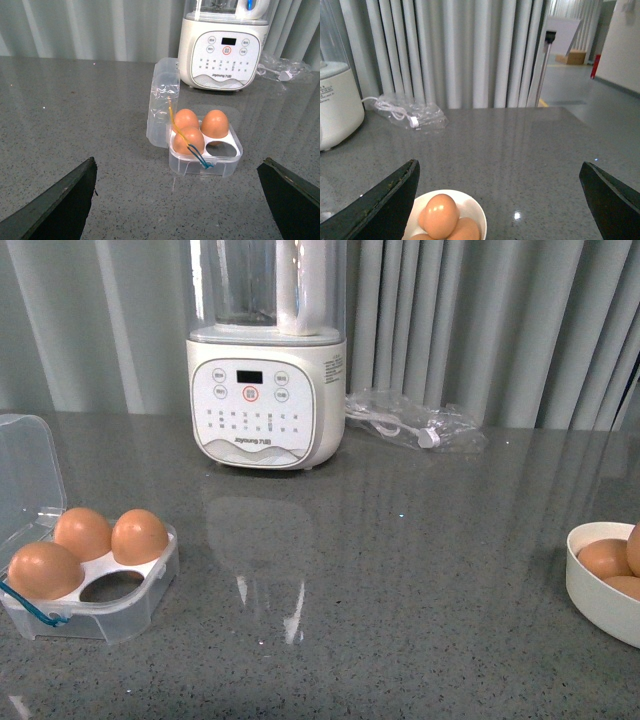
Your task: Put egg into box
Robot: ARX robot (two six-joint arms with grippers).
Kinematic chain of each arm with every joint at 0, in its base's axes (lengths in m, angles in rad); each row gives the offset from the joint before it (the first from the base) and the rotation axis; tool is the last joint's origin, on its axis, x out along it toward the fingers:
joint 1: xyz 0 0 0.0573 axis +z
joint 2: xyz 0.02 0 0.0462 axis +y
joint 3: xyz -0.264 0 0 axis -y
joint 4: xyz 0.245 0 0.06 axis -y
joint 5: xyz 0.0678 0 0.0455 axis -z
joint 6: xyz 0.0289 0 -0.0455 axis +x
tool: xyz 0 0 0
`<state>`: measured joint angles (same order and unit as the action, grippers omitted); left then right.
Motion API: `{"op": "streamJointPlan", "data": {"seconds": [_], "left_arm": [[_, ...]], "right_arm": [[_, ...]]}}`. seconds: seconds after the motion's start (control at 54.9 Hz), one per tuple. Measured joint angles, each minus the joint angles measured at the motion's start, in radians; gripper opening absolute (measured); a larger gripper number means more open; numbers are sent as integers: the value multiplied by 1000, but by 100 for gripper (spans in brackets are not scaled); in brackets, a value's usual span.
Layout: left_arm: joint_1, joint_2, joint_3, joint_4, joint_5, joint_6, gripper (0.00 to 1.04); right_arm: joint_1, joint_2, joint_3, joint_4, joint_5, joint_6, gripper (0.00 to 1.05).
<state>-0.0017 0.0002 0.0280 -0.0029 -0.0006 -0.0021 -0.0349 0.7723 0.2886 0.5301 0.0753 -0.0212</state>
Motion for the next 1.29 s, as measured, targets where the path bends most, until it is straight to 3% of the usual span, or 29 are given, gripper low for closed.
{"op": "streamJointPlan", "data": {"seconds": [0.218,0.473,0.801,1.292], "left_arm": [[0,0,0,0,0,0,98],[0,0,0,0,0,0,98],[0,0,0,0,0,0,98],[0,0,0,0,0,0,98]], "right_arm": [[-12,439,246,-124,-109,64,97],[-10,577,380,-252,-245,70,97],[-39,633,396,-304,-364,69,97],[-64,709,391,-257,-404,48,97]]}}
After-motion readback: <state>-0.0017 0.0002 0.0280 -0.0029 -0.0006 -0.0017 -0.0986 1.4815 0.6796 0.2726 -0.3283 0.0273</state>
